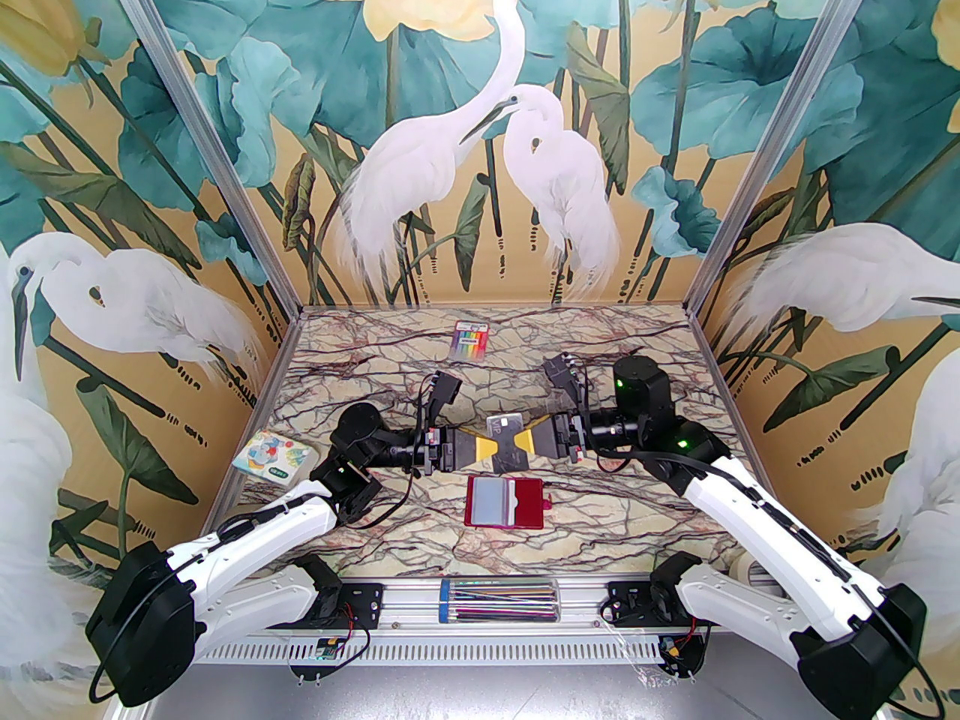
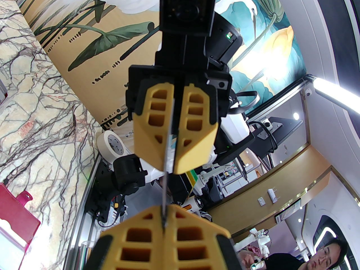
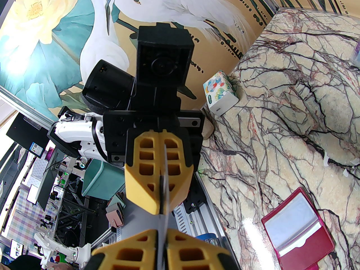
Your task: Put the credit cards into the card holder
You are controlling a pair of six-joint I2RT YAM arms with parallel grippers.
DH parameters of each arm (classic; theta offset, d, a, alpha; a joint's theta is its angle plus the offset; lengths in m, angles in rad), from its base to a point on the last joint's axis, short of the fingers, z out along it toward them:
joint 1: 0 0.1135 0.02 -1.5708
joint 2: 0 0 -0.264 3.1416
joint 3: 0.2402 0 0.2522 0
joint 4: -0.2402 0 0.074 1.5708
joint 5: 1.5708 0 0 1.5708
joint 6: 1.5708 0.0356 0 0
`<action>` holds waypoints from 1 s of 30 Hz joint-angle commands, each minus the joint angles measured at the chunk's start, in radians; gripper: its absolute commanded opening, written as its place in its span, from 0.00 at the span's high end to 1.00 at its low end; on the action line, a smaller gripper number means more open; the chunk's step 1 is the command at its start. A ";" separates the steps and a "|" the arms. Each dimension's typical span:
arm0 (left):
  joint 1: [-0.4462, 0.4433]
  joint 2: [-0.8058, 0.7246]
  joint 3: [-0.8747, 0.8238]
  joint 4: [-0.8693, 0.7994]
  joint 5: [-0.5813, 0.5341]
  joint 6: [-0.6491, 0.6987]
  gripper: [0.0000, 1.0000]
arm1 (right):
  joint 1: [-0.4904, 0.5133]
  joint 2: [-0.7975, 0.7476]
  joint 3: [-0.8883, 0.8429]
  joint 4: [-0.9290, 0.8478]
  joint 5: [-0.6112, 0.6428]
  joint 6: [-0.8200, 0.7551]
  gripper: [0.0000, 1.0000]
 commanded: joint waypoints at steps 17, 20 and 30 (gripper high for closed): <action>-0.006 -0.007 -0.004 -0.023 -0.018 -0.015 1.00 | 0.008 -0.014 0.015 0.017 -0.013 -0.023 0.95; -0.007 -0.006 -0.007 -0.022 -0.024 -0.019 1.00 | 0.008 -0.014 0.010 0.021 -0.011 -0.017 1.00; 0.062 -0.145 0.000 -0.599 -0.325 0.183 0.37 | -0.010 -0.001 -0.034 -0.054 0.182 0.037 1.00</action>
